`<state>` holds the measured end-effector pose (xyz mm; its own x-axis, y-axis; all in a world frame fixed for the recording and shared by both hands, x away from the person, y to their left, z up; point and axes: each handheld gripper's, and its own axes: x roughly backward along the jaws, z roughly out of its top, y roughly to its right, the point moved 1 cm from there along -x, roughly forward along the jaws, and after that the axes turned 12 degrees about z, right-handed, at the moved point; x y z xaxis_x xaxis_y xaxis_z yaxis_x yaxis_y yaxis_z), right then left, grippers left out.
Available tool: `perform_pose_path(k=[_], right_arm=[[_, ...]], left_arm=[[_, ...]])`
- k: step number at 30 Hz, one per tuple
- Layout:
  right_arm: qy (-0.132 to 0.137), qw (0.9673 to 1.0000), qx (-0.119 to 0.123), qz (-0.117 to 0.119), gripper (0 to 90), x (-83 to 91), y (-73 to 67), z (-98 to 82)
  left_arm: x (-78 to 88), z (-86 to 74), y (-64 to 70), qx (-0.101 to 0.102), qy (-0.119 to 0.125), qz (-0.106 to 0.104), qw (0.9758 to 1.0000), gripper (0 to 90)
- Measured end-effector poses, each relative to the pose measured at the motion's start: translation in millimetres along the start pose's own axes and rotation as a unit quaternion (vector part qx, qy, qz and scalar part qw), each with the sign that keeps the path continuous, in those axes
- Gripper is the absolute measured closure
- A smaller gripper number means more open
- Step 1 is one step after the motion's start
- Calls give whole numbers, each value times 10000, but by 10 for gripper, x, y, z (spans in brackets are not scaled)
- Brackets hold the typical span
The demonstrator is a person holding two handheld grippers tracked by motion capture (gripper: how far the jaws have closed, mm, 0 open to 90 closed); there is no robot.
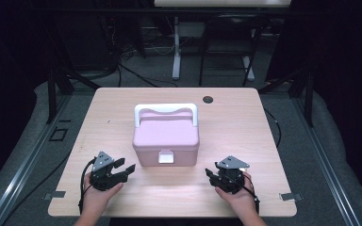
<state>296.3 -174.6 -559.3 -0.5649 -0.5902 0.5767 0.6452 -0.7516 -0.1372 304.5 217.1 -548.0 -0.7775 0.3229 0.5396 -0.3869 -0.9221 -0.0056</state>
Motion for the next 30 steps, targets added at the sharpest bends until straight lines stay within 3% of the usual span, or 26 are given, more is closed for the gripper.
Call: perform_pose_path(k=[8,12,14,22,30], right_arm=[[25,10000,11,-18,513,-9,12,8],[49,10000,-40,-9,508,12,28,45],[91,9999,44,-90,508,48,32,115],[112,9995,-270,-79,524,67,97,259],[266,9989,-367,-95,577,10,186,396]], left_arm=[[-6,-3,-56,103,-109,2,9999,490],[-8,22,-60,311,-108,-77,9994,501],[-7,67,-79,327,-118,7,9994,507],[-55,179,-139,343,-175,103,9992,543],[-156,322,-145,371,-166,154,9991,569]])
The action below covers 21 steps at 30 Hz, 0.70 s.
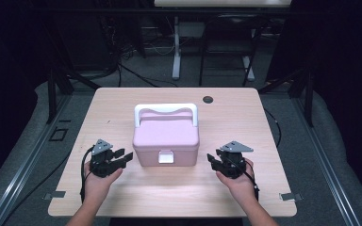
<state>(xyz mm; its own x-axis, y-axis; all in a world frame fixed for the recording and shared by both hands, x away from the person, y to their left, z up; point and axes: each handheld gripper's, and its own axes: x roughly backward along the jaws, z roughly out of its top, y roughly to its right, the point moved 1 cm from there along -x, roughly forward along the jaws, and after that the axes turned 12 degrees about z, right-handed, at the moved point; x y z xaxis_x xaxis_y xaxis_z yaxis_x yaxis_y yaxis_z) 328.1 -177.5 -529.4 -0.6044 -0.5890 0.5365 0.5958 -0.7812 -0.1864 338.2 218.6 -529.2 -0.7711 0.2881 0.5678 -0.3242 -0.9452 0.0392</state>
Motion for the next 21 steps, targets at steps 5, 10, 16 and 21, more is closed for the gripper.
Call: perform_pose_path(k=[5,10,16,21], right_arm=[[72,10000,21,-42,596,-33,-15,36],[85,10000,-1,-20,618,-59,-7,45],[96,9996,-256,-52,613,-168,103,83],[103,9993,-343,-98,607,-281,168,110]], left_arm=[[-8,49,5,20,115,144,9998,565],[-31,74,2,-38,114,262,9996,562],[-152,119,-22,59,59,243,9997,572],[-241,128,-37,148,81,216,9996,609]])
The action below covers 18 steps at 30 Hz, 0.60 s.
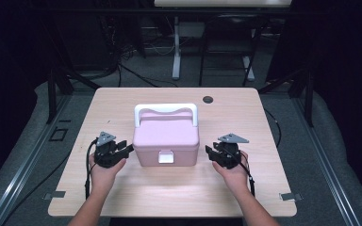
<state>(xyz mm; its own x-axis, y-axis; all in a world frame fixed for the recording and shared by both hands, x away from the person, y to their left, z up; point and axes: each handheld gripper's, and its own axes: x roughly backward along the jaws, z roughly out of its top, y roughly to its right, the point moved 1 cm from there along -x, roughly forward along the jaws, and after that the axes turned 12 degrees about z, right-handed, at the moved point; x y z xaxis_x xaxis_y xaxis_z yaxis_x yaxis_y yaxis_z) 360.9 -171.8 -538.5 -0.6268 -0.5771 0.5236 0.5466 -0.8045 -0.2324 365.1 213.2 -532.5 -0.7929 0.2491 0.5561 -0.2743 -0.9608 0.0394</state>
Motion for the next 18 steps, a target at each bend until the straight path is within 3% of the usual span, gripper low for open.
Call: perform_pose_path(k=[6,9,18], right_arm=[[-5,9999,104,-79,611,-103,-6,9],[-20,10000,36,-55,617,-144,-4,4],[9,10000,-33,-50,619,-205,-55,-46]], left_arm=[[-35,-74,-23,161,78,-121,9998,630],[-39,-90,-20,154,81,-194,9997,629],[-30,-113,34,73,43,-156,9998,660]])
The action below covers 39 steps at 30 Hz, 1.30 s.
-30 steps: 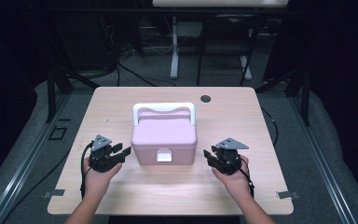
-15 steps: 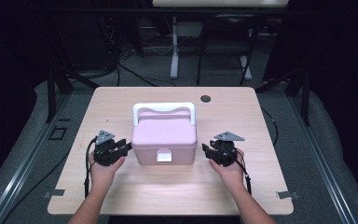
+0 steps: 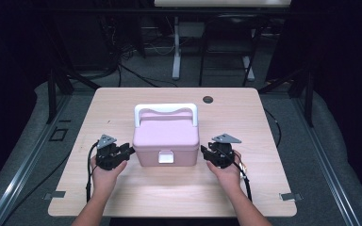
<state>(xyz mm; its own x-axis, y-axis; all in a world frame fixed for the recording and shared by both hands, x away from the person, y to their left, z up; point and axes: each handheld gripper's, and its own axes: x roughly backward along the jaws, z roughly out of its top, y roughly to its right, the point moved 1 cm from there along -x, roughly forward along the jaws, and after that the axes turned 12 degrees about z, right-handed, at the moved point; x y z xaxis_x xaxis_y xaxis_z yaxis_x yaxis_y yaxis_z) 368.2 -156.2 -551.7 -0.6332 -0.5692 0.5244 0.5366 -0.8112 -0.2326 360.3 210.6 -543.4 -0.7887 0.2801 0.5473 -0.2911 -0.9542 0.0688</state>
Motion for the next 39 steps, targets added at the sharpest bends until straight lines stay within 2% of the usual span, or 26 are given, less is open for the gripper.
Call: perform_pose_path(k=[8,11,14,15,16,19,20,22,25,28,30,36,39], right_arm=[[35,10000,49,40,615,-13,-52,-3],[15,9999,108,43,639,-24,-84,-17],[53,9998,204,-2,737,-33,-139,-40],[53,9998,204,-2,737,-33,-139,-40],[56,9996,263,-33,785,-36,-170,-46],[63,9995,294,-64,822,-40,-198,-50],[78,9994,317,-99,867,-46,-223,-57],[102,9993,331,-143,895,-54,-254,-64],[113,9992,333,-201,896,-54,-267,-68],[122,9997,158,-130,898,-48,-259,-70],[114,9998,125,-127,898,-45,-262,-69],[62,9997,161,-146,898,-35,-267,-67],[20,9995,256,-172,899,-23,-279,-70]], left_arm=[[10,-22,18,-31,4,-1,10000,687],[20,-27,18,-31,-33,-56,10000,692],[18,-32,35,-35,-27,-97,9999,736],[18,-32,35,-35,-27,-97,9999,753],[19,-33,43,-52,-41,-100,9999,768],[21,-37,71,-97,-68,-75,9999,797],[23,-38,94,-104,-65,-38,9999,824],[32,-35,103,-133,-121,-41,9998,862],[36,-35,149,-162,-87,86,9998,892],[42,-37,158,-127,-106,90,9998,896],[42,-37,159,-125,-104,86,9998,897],[47,-34,180,-117,-122,112,9998,898],[49,-25,190,-109,-173,121,9997,899]])
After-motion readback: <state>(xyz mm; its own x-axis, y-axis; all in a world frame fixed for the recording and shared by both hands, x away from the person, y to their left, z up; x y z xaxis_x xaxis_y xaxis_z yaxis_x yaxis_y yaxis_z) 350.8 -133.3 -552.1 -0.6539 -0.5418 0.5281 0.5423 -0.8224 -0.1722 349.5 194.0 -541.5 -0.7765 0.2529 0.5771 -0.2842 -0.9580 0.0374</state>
